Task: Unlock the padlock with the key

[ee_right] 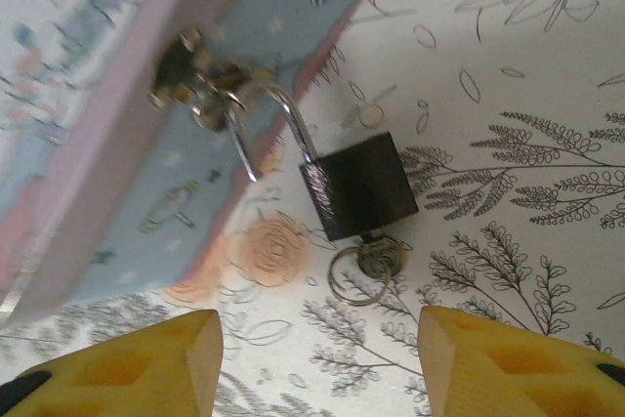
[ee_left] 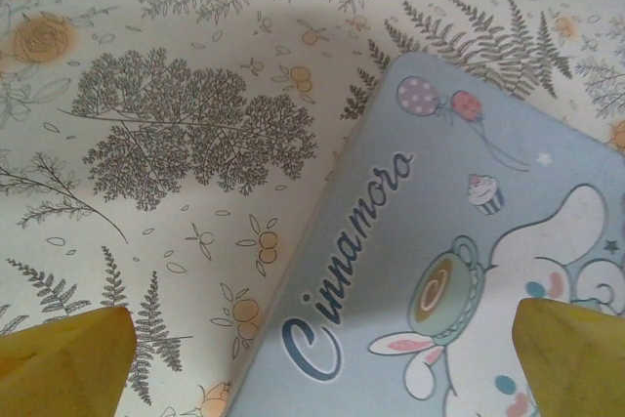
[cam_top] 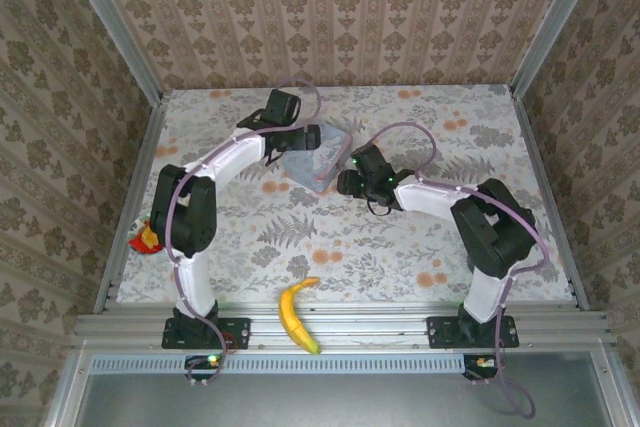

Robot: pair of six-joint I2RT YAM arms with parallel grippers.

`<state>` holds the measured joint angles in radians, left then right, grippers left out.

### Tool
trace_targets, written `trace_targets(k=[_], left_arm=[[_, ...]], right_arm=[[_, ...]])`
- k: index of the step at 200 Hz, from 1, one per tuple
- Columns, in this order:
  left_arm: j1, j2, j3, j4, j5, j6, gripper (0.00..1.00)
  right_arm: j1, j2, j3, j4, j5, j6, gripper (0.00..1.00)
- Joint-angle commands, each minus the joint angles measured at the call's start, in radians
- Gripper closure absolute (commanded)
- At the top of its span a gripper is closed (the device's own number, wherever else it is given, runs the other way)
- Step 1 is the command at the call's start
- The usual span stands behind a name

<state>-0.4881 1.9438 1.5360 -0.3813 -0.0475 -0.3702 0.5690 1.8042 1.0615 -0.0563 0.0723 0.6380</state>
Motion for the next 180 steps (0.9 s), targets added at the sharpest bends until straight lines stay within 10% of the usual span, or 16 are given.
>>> trace_targets(k=[1, 180], left_arm=[[0.006, 0.028, 0.024, 0.004, 0.054, 0.041, 0.0], [0.005, 0.056, -0.024, 0.008, 0.069, 0.047, 0.04]], right_arm=[[0.006, 0.046, 0.066, -0.106, 0.049, -0.113, 0.43], [-0.024, 0.271, 0.327, -0.242, 0.085, -0.287, 0.45]])
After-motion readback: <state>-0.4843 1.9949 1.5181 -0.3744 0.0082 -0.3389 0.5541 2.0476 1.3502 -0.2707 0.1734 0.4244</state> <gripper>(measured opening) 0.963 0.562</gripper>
